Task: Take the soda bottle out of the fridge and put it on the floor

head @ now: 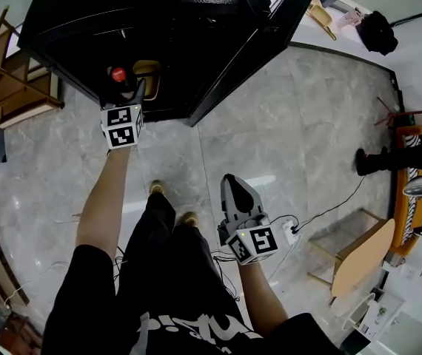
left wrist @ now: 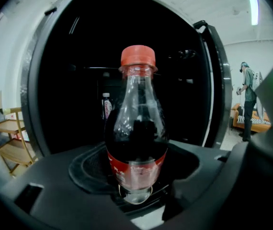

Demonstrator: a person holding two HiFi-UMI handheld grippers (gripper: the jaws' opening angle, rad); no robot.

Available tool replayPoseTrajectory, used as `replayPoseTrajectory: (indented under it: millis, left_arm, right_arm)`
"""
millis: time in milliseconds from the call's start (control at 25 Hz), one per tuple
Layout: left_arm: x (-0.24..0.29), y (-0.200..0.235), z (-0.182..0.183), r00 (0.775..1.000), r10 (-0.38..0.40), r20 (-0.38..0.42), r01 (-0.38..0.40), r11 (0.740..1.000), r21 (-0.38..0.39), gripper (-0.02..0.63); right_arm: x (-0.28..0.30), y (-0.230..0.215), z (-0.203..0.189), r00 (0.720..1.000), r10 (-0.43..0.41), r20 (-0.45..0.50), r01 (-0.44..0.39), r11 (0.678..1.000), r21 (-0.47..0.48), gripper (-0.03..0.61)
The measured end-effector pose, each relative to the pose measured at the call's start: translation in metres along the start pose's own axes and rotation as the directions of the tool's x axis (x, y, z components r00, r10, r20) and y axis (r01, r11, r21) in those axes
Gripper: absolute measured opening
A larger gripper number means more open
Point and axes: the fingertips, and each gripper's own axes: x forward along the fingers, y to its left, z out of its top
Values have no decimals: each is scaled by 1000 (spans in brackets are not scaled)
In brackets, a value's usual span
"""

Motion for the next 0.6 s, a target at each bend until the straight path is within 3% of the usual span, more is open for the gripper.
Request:
replayPoseTrajectory:
  millis: [240,600]
  left_arm:
    - [-36,-24,-34,999,-31,-23,32,999,14,313]
    - [-42,-47,-98,996,-58,-70,61,998,34,313]
  right_arm:
    - [-21,-7,-18,1000,2,-12,-2,1000,2,25]
    - [-5,-24,-65,998,39,-55,-39,999,-8,25]
